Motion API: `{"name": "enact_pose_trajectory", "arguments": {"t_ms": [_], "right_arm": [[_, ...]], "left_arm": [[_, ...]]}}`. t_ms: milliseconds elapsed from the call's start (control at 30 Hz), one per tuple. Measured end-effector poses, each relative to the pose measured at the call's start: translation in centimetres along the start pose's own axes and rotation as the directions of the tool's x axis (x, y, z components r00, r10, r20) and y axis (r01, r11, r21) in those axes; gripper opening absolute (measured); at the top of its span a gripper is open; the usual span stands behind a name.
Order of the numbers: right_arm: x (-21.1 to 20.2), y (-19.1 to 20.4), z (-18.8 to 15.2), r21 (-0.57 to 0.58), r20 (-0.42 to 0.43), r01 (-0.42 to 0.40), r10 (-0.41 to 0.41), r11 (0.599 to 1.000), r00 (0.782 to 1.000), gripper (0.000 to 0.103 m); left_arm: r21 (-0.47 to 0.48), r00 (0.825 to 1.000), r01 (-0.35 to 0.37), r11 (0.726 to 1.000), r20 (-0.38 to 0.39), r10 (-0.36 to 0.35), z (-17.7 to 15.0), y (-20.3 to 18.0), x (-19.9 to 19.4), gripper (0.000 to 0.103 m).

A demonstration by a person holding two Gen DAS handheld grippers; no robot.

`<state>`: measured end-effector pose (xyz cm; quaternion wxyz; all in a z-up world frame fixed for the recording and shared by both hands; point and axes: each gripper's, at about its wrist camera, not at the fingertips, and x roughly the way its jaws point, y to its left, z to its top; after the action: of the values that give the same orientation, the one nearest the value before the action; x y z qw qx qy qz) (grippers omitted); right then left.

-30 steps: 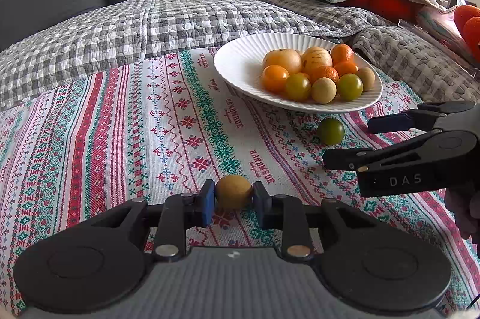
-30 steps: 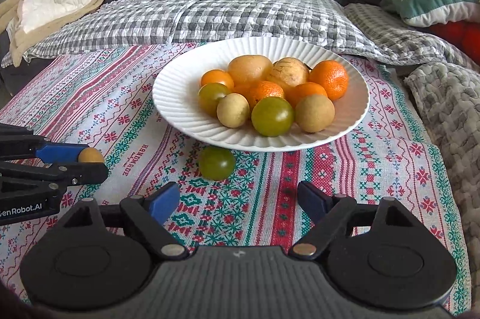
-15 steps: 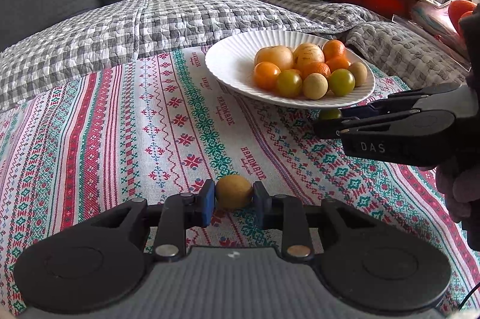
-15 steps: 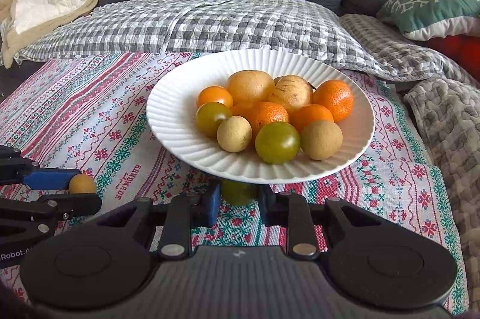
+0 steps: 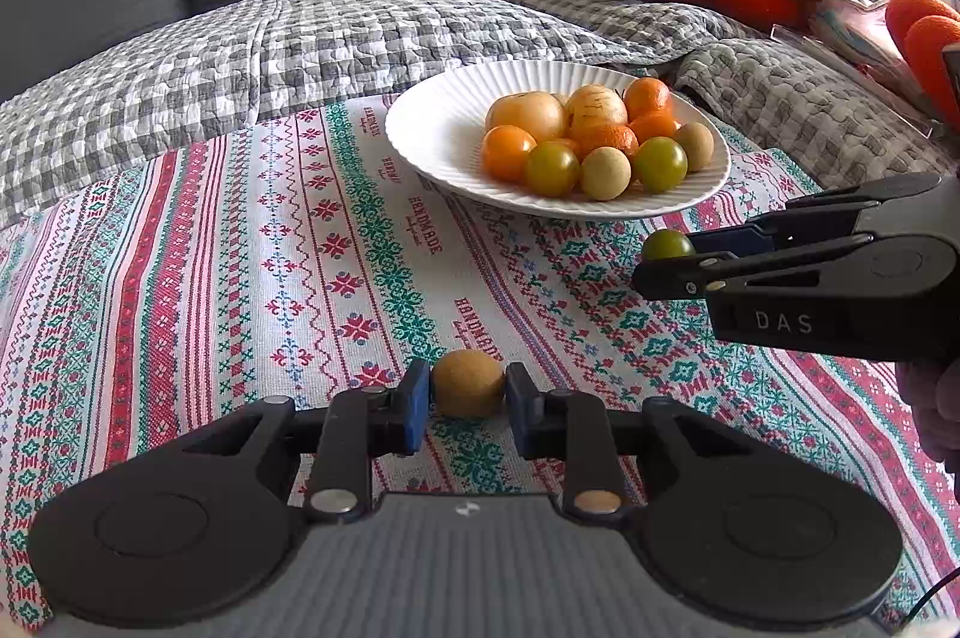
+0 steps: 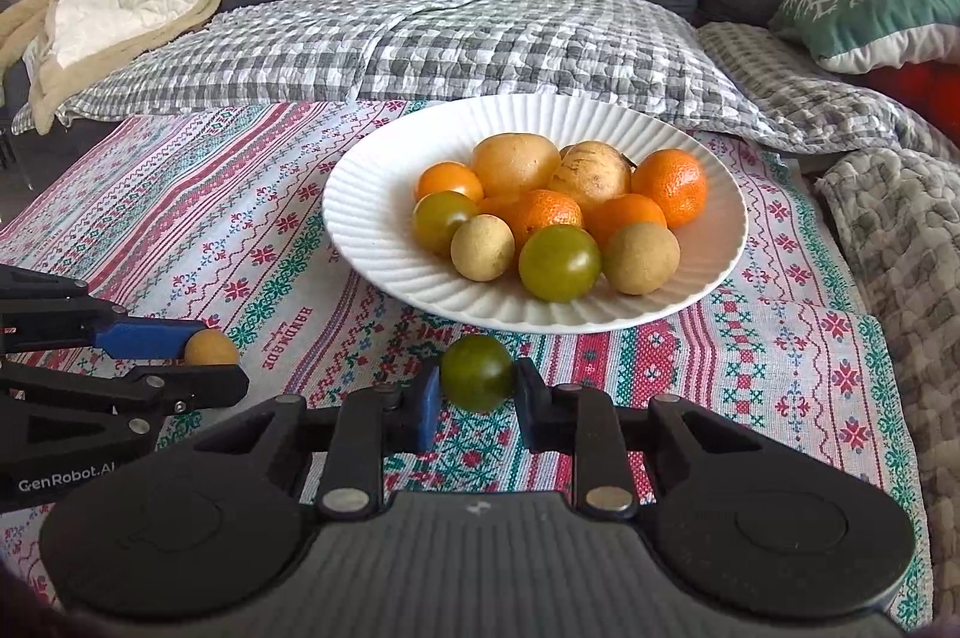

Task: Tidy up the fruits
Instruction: 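Carry the tan fruit with the left tool while the right tool carries the green tomato to the plate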

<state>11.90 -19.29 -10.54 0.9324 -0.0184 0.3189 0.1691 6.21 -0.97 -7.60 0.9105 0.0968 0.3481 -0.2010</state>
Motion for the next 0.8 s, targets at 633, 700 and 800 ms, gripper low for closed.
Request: {"name": "enact_pose_trajectory", "arguments": {"t_ms": [633, 700, 800], "right_arm": [[-4.1, -3.8, -2.0, 0.035, 0.006, -0.021, 0.020, 0.999, 1.000, 0.023], [-4.6, -4.4, -2.2, 0.046, 0.013, -0.020, 0.020, 0.999, 1.000, 0.023], [-5.4, -5.4, -2.1, 0.069, 0.028, -0.024, 0.022, 0.997, 0.999, 0.023]], "left_arm": [[-0.009, 0.998, 0.053, 0.999, 0.015, -0.053, 1.0, -2.2, -0.9, 0.018], [-0.013, 0.998, 0.059, 0.998, 0.020, -0.059, 1.3, -2.4, -1.0, 0.018], [-0.023, 0.998, 0.064, 0.998, 0.031, -0.064, 1.6, -2.7, -1.2, 0.018]]}}
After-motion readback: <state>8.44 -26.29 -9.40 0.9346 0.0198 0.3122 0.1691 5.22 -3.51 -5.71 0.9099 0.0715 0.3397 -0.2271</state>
